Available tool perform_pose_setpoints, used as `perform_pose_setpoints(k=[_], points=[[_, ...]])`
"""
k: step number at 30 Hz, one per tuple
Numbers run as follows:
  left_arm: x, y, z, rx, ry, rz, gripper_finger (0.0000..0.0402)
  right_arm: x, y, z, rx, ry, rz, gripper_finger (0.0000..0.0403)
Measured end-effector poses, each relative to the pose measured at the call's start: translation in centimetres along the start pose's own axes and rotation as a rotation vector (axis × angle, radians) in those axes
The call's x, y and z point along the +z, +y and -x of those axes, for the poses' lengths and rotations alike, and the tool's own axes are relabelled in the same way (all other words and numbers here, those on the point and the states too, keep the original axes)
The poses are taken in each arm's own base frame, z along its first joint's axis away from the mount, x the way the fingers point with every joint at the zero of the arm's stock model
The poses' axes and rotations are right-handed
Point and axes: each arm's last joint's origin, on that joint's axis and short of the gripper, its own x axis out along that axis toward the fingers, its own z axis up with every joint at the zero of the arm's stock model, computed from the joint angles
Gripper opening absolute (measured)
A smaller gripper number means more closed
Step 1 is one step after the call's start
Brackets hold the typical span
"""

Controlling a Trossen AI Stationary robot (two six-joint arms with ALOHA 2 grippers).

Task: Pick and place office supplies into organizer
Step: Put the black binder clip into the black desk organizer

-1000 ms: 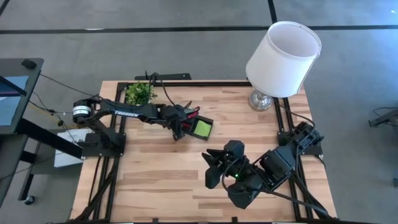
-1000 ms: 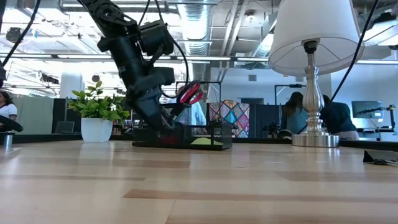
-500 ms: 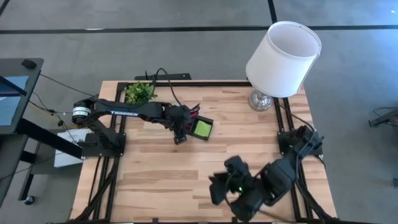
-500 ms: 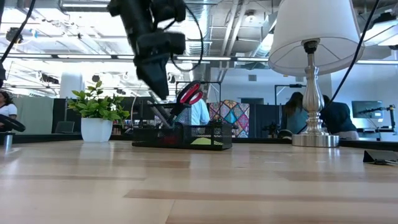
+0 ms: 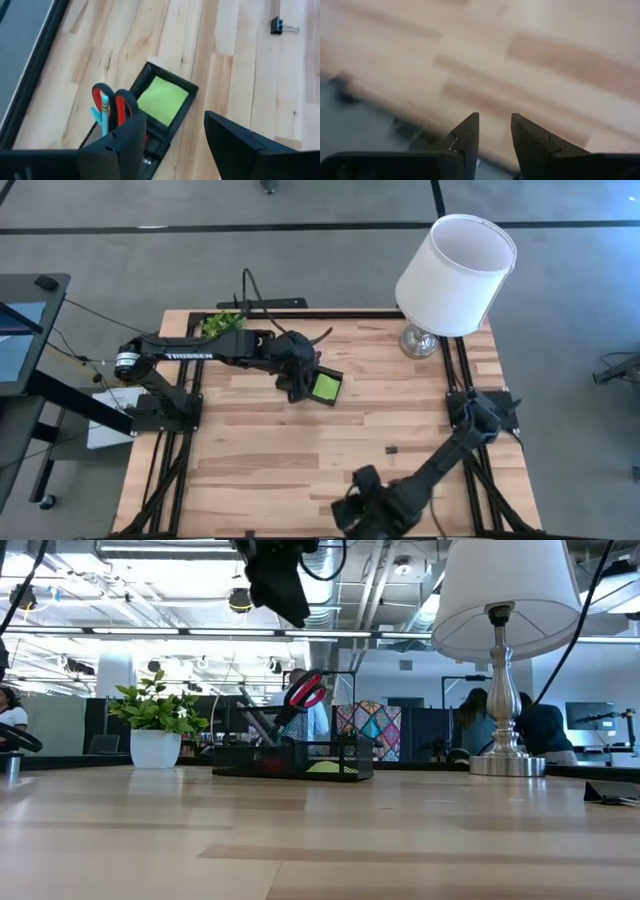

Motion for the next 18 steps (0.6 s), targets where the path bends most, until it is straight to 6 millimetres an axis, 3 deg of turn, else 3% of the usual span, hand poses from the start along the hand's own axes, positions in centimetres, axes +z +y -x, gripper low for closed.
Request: perform_pose_setpoints(k=[3, 6, 9, 14, 18], points=[[0.3, 0.0, 0.3, -0.001, -0.017, -0.012, 0.0197, 0.9, -0.6, -1.1, -0.115, -0.051, -0.047, 0.0108], [-0.1, 0.0, 0.3, 0.001, 0.024, -0.022, 0.0197, 1.9, -1.7, -1.2, -0.269, -0.098, -0.21, 0.0108], [-0.7, 0.1, 0.3, 0.004, 0.087, -0.03, 0.0197, 2.9, -1.9, 0.5, -0.274, -0.117, -0.28, 0.0108], [-1.4, 0.1, 0.4, 0.008, 0.158, -0.038, 0.0197, 2.7, -2.6, 3.2, -0.183, -0.144, -0.226, 0.0108], [-1.5, 0.2, 0.8, -0.002, 0.165, -0.038, 0.0196, 2.4, -4.9, 5.8, -0.157, -0.122, -0.204, 0.0108]])
